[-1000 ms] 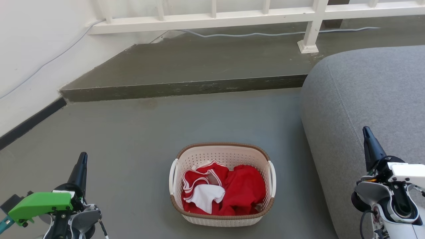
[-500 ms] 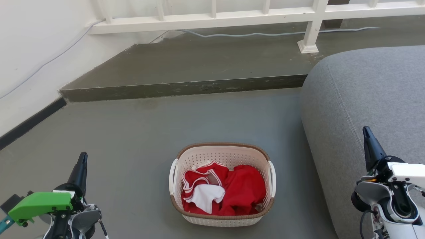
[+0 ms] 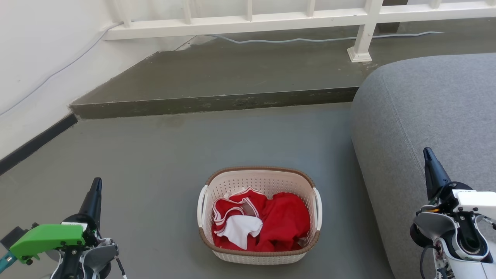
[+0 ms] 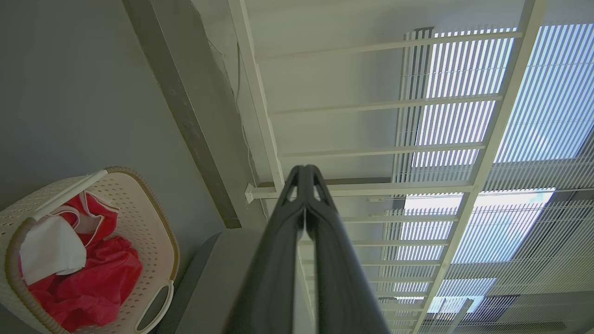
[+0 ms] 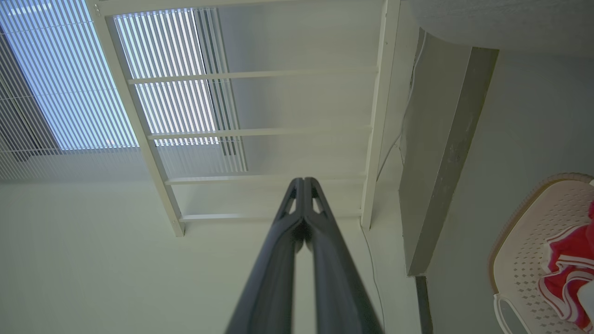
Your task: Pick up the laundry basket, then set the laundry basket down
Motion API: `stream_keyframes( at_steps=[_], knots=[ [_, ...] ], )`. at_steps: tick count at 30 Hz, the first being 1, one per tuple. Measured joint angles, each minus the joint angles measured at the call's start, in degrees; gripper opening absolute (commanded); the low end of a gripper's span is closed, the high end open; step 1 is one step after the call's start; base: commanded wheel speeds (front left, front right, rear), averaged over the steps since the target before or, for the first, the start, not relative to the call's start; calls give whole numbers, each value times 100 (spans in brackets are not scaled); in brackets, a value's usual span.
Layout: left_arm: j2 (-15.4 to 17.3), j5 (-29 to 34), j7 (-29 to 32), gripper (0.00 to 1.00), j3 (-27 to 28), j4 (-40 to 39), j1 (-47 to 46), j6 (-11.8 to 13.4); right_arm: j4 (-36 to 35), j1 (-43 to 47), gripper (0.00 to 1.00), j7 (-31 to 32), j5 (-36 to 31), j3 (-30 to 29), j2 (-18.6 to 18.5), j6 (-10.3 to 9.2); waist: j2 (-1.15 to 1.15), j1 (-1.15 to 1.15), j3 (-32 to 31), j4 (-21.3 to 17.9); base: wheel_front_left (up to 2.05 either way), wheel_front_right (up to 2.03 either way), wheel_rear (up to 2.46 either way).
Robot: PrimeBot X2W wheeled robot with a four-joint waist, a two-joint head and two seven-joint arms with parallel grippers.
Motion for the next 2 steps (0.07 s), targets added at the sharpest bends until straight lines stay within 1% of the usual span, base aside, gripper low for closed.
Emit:
stream_keyframes(
  at_steps=[2],
  knots=[
    [0, 0, 0, 0, -1, -1, 1, 0, 0, 0, 0, 0, 0, 0, 0, 0, 0, 0, 0, 0, 0, 0, 0]
  ],
)
